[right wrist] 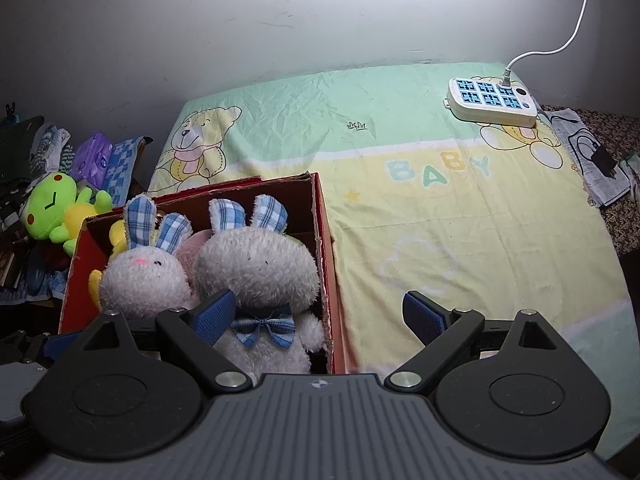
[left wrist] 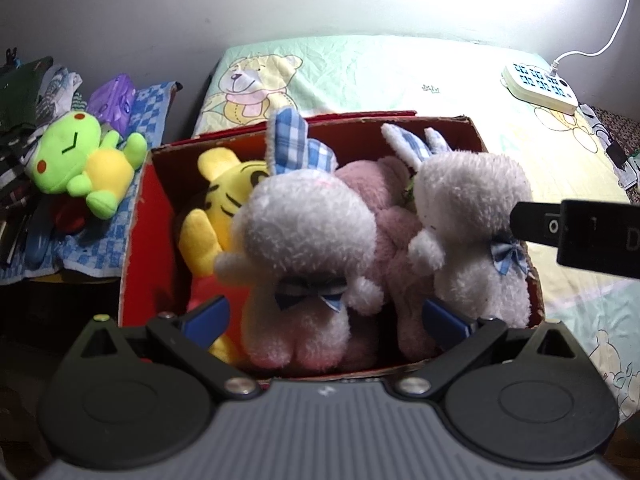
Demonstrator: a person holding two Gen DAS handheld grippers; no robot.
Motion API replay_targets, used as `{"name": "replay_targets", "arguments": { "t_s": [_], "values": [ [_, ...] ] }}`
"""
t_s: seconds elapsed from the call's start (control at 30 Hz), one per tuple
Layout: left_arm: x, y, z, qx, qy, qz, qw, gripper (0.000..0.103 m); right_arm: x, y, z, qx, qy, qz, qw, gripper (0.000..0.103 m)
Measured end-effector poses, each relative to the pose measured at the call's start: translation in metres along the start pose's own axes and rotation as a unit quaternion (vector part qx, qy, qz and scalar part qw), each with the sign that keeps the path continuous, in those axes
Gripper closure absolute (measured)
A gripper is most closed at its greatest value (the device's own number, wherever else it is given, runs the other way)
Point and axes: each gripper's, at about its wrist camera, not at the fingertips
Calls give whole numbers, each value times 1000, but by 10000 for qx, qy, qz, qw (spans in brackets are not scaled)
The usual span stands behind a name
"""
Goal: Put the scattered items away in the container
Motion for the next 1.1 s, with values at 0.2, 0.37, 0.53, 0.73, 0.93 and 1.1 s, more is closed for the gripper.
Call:
{"name": "replay_targets", "arguments": {
  "t_s": [0.2,0.37,0.53,0.73,0.93,1.1],
  "values": [
    [7,3,-2,42,-50,-21,10000,1,4,3,1,-64,24,22,10000,10],
    [10,9,-4,39,-67,-224,9997,1,7,5,1,-127,19,38,9999,10],
    [12,9,-3,85,-6,-180,9998,1,11,10,1,-92,65,9,9999,10],
    [18,10,-5,73,-28,-189,9998,1,15,12,-1,-35,52,-15,10000,10],
    [22,12,-4,9,-3,-224,9997,1,21,13,0,-68,25,26,10000,10],
    [24,13,-1,-51,29,-245,9997,1,23,13,4,-117,43,27,9999,10]
  ]
}}
Point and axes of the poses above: each gripper's, at about its wrist camera, not at the fingertips, and y roughly against the way its jaws point, z to its left, x to its underside, and after that the axes turned 8 degrees about -z, right-handed
